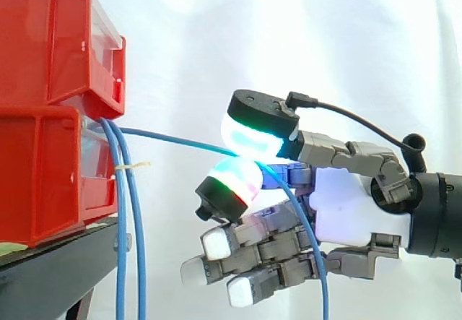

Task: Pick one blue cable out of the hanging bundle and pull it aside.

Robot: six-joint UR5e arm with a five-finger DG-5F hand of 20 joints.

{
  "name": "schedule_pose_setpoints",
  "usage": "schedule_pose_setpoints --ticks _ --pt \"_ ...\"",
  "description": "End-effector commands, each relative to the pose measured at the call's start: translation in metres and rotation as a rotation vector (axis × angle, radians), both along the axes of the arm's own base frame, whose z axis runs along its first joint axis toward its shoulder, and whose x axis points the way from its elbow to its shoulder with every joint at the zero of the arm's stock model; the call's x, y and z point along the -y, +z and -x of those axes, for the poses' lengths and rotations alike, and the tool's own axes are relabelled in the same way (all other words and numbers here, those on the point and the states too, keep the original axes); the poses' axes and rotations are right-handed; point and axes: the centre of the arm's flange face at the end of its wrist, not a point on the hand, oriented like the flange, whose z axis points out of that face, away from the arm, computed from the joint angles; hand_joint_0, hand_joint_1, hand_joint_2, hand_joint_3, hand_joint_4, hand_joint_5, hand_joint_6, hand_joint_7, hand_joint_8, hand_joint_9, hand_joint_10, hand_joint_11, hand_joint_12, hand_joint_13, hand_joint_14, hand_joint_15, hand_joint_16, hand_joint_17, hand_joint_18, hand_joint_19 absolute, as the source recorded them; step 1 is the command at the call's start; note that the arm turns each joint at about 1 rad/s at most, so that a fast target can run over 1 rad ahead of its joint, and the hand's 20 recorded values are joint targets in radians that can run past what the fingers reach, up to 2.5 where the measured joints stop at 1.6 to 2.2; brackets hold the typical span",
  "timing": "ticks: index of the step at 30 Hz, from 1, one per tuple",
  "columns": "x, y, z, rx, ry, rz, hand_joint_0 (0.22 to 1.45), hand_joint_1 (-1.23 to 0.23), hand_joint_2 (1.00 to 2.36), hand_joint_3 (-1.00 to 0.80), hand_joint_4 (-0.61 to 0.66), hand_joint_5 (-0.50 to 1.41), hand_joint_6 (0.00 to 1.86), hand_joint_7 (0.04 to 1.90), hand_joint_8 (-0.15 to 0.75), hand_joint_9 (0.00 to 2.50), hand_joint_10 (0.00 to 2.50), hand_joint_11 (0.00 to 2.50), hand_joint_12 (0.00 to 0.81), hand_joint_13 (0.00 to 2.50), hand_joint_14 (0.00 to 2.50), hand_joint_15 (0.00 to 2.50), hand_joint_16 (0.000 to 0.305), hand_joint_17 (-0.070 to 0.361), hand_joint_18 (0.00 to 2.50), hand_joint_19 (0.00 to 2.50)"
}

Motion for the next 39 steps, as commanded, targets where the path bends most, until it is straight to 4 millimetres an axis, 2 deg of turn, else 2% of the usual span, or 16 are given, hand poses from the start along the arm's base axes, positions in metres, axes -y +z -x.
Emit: schedule_pose_setpoints --ticks 1,22,39 --pt "-0.001 0.000 0.000 0.002 -0.001 0.000 0.63 -0.77 1.08 0.10 -0.05 -0.12 0.92 1.46 0.346 1.06 0.01 0.49 0.393 0.76 0.01 0.33 0.066 0.149 0.82 0.37" --pt "0.002 -0.011 0.010 -0.106 -0.002 0.016 0.62 -0.77 1.12 0.09 -0.04 -0.12 0.93 1.43 0.348 1.10 0.01 0.53 0.387 0.81 0.01 0.39 0.066 0.149 0.83 0.38" --pt "0.002 -0.012 0.011 -0.109 -0.002 0.016 0.62 -0.77 1.14 0.09 -0.05 -0.12 0.93 1.42 0.355 1.12 0.01 0.53 0.388 0.84 0.01 0.42 0.066 0.150 0.84 0.38"
